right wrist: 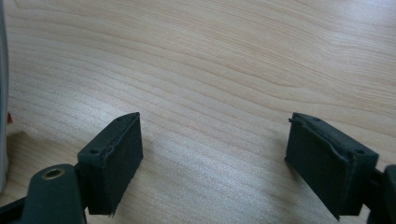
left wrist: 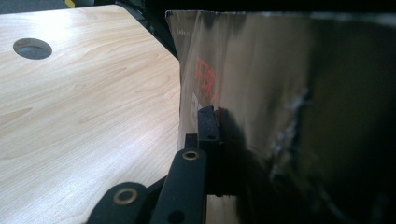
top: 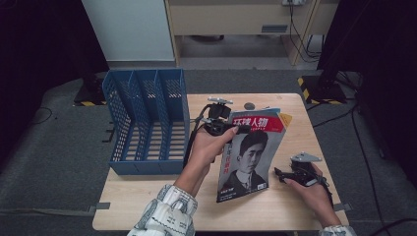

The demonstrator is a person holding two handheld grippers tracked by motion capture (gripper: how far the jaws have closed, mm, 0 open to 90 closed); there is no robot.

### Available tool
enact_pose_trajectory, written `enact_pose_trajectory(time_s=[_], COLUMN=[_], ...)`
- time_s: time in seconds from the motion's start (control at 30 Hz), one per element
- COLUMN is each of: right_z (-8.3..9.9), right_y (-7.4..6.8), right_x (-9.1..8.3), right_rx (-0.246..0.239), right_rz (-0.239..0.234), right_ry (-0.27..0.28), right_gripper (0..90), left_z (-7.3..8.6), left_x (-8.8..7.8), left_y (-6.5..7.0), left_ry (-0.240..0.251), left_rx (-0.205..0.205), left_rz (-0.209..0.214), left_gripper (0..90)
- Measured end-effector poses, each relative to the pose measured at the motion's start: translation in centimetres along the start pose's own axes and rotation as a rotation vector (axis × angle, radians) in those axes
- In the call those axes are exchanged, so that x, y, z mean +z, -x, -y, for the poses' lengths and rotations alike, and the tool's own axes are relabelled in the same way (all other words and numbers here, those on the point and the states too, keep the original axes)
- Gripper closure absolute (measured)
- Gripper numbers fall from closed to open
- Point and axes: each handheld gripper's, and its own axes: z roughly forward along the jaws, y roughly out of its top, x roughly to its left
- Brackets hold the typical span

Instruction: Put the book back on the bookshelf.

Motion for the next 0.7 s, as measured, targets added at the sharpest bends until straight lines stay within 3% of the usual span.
enact_pose_trajectory(time_s=[0.53,0.7], right_z=[0.0,0.0], right_y=[0.0,0.0], right_x=[0.0,0.0], right_rx=[0.004,0.006], right_rz=[0.0,0.0], right_ry=[-0.001,0.0], right_gripper=[18.0,17.9], left_z=[-0.9,-0.9], left_x=[-3.5,-3.9], left_y=[0.0,-0.3], left_ry=[0.056,0.061], left_rx=[-0.008,-0.014], left_rz=[-0.009,-0.012], left_gripper=[86.2,86.2])
